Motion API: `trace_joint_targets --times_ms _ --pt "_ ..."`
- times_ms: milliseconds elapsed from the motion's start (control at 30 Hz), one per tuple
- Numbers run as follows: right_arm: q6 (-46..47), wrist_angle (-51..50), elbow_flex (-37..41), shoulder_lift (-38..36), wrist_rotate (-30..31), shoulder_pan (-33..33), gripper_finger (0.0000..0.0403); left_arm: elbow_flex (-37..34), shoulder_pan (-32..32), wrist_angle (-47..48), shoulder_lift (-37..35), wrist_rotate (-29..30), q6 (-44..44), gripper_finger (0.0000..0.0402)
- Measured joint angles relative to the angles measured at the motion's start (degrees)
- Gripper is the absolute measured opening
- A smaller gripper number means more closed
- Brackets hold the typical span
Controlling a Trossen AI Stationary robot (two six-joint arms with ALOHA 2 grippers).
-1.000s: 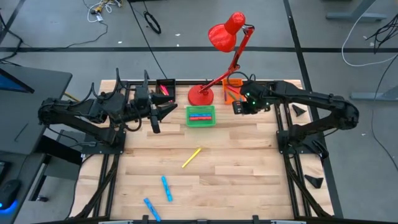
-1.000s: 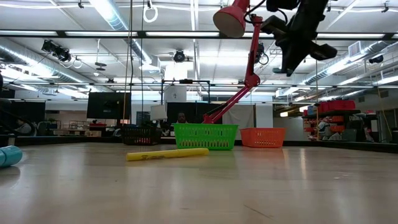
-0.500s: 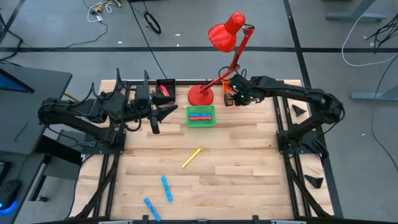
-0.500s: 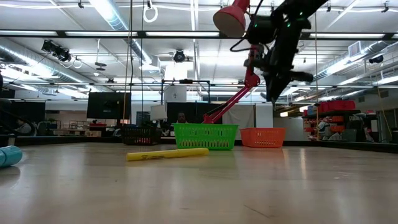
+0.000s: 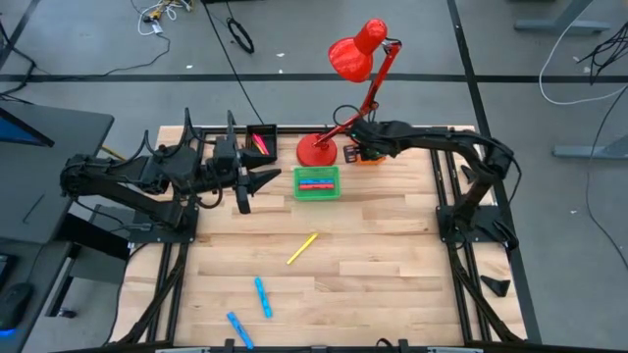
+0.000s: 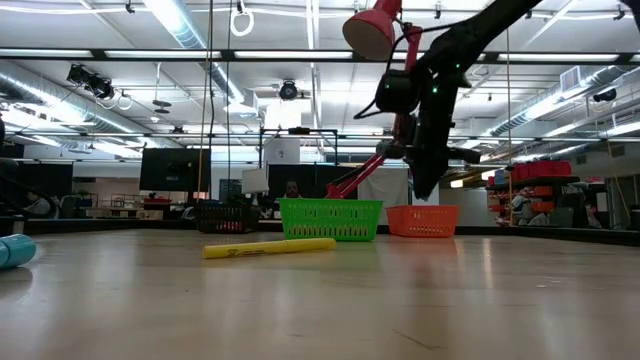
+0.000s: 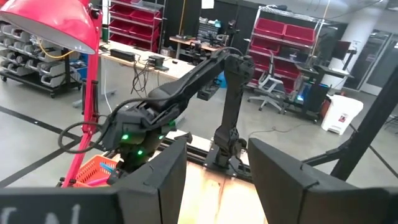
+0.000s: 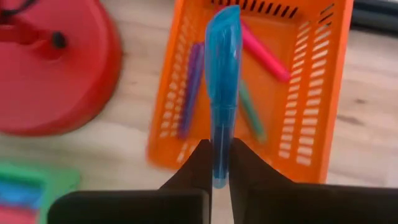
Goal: Pick & Place Markers
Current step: Put the small blue highlighter into the orange basket
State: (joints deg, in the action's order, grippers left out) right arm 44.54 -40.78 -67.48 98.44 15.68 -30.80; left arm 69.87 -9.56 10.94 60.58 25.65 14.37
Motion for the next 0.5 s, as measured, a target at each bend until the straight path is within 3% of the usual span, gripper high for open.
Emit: trace_joint_targets --times_ms 300,500 --pt "-3.7 3.5 0.0 3.7 1.7 -2.9 0.0017 0.0 0.0 0.0 0.0 -3.1 0.0 0.0177" --pt "-4.5 3.9 0.0 3.8 1.5 -3.4 0.0091 0.0 0.0 -0.2 0.0 -3.4 0.0 0.0177"
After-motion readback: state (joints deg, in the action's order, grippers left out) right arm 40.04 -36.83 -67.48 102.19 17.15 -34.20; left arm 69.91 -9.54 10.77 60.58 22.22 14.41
